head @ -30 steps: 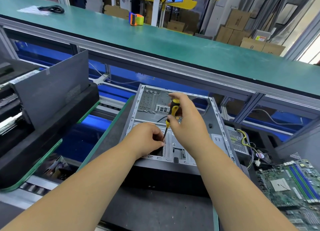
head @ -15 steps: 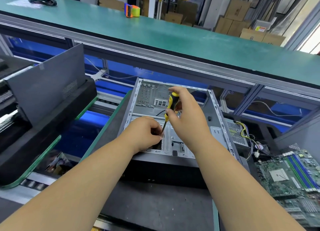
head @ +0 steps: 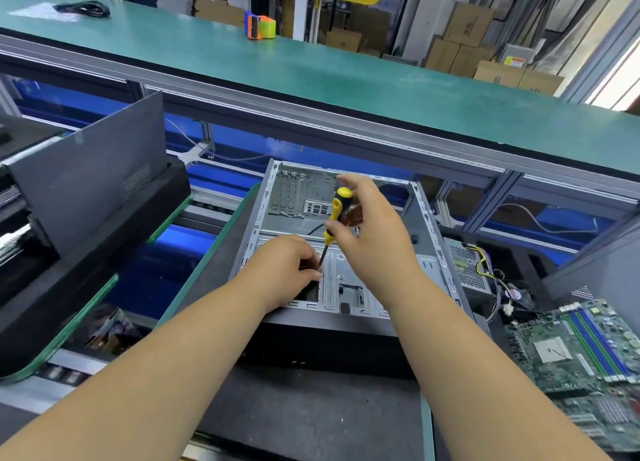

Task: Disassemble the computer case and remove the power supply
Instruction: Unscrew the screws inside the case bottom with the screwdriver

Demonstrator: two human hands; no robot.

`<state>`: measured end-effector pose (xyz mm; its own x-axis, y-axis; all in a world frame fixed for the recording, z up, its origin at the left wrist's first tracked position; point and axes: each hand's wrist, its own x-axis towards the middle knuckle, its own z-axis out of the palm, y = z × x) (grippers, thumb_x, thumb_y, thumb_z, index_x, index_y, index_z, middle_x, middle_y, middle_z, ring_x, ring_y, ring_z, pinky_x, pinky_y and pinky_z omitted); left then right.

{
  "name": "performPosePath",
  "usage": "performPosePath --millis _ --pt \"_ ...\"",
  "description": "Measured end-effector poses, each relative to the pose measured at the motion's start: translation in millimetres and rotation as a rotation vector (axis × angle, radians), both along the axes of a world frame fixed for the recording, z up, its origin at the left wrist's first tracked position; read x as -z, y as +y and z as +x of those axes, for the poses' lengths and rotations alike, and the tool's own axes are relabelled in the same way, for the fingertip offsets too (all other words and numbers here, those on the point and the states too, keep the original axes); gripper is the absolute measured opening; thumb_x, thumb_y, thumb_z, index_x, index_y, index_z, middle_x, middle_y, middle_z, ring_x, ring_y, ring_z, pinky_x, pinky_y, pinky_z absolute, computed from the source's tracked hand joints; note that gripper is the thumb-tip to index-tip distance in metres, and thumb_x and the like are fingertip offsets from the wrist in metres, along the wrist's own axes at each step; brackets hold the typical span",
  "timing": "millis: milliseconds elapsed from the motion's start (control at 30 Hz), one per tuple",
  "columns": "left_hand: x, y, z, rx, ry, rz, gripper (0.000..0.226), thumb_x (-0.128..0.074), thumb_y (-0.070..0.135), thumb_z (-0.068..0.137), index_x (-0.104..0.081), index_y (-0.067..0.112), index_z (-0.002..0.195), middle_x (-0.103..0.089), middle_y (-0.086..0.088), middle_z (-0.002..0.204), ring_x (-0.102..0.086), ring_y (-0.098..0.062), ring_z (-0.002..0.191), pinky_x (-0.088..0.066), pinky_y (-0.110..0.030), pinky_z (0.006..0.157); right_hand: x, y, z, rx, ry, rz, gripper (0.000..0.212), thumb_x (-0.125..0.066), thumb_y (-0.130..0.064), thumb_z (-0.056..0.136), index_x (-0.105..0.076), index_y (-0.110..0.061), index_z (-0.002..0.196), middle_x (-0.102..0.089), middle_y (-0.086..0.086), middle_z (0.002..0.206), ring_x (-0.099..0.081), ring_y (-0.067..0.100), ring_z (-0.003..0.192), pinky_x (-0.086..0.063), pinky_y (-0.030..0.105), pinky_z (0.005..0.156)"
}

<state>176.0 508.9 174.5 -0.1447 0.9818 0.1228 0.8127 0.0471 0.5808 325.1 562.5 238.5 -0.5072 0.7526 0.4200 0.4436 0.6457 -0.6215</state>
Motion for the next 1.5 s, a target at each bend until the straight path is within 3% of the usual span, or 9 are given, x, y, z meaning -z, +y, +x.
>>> performPosePath --millis 167,267,400,533,667,767,967,1133,1500 --pt "-1 1 1 0.025 0.019 0.004 0.011 -0.071 0.027 0.085 -0.064 0.028 0.077 -0.056 0.012 0.083 -0.054 -0.008 0.081 -0.049 -0.031 0.079 -1 3 1 0.06 0.06 -0.142 0.015 -0.071 -0.027 0.087 -0.059 -0.026 0.096 -0.063 -0.008 0.091 -0.06 0.01 0.085 -0.053 0.036 0.077" --pt "0 3 0 0.03 0.025 0.009 0.01 -0.068 0.025 0.087 -0.061 0.028 0.081 -0.054 0.012 0.087 -0.052 -0.009 0.085 -0.046 -0.028 0.079 -3 4 5 0.075 0.088 -0.226 0.011 -0.068 -0.033 0.088 -0.061 -0.026 0.084 -0.066 0.0 0.086 -0.062 0.018 0.084 -0.053 0.041 0.078" --pt "2 2 -2 0.031 -0.071 0.049 0.012 -0.058 0.023 0.094 -0.054 0.032 0.088 -0.052 0.014 0.093 -0.05 -0.007 0.087 -0.041 -0.02 0.075 -6 7 14 0.068 0.314 -0.369 0.009 -0.066 -0.028 0.091 -0.061 -0.023 0.086 -0.071 -0.001 0.084 -0.068 0.015 0.08 -0.054 0.036 0.074" --pt "2 -2 -6 -0.064 -0.38 0.088 0.014 -0.056 0.023 0.096 -0.055 0.035 0.087 -0.064 0.012 0.086 -0.057 -0.002 0.079 -0.041 -0.018 0.068 -4 10 23 0.137 0.594 -0.468 0.012 -0.064 -0.021 0.094 -0.063 -0.01 0.094 -0.067 -0.012 0.069 -0.059 0.001 0.061 -0.049 0.018 0.06" --pt "-2 -7 -11 -0.123 -0.639 0.176 0.015 -0.061 0.016 0.093 -0.061 0.03 0.087 -0.068 0.01 0.084 -0.063 -0.006 0.084 -0.046 -0.021 0.079 -6 13 27 0.161 0.837 -0.718 0.007 -0.063 -0.014 0.094 -0.061 -0.008 0.09 -0.067 -0.003 0.064 -0.059 0.009 0.054 -0.049 0.021 0.054" --pt "-10 -11 -15 -0.124 -0.698 0.228 0.012 -0.066 0.014 0.09 -0.063 0.025 0.087 -0.065 0.01 0.082 -0.061 -0.008 0.082 -0.049 -0.023 0.081 -5 8 18 0.123 0.857 -0.902 0.013 -0.06 -0.008 0.093 -0.059 0.001 0.103 -0.072 0.007 0.072 -0.067 0.014 0.06 -0.055 0.022 0.056" --pt "-38 -18 -20 0.005 -0.553 0.319 0.016 -0.071 0.013 0.084 -0.063 0.026 0.083 -0.064 0.015 0.08 -0.058 0.0 0.075 -0.043 -0.007 0.07 2 -18 -14 0.11 0.628 -0.945 0.025 -0.05 0.01 0.09 -0.055 -0.008 0.107 -0.06 0.006 0.078 -0.063 0.016 0.061 -0.05 0.025 0.059" --pt "-43 -18 -10 0.126 -0.371 0.331 0.016 -0.076 0.02 0.079 -0.061 0.025 0.077 -0.059 0.012 0.075 -0.055 -0.004 0.076 -0.039 -0.01 0.066 11 -33 -21 0.176 0.6 -0.936 0.008 -0.065 -0.01 0.087 -0.058 -0.011 0.091 -0.043 -0.001 0.059 -0.036 0.011 0.046 -0.031 0.021 0.047" --pt "-41 -9 64 0.152 -0.2 0.381 0.015 -0.072 0.026 0.077 -0.058 0.031 0.078 -0.057 0.018 0.078 -0.053 -0.003 0.085 -0.039 -0.01 0.068 14 -30 63 0.187 0.561 -0.924 0.012 -0.07 -0.008 0.083 -0.06 -0.012 0.078 -0.045 -0.004 0.052 -0.034 0.013 0.045 -0.029 0.023 0.046"
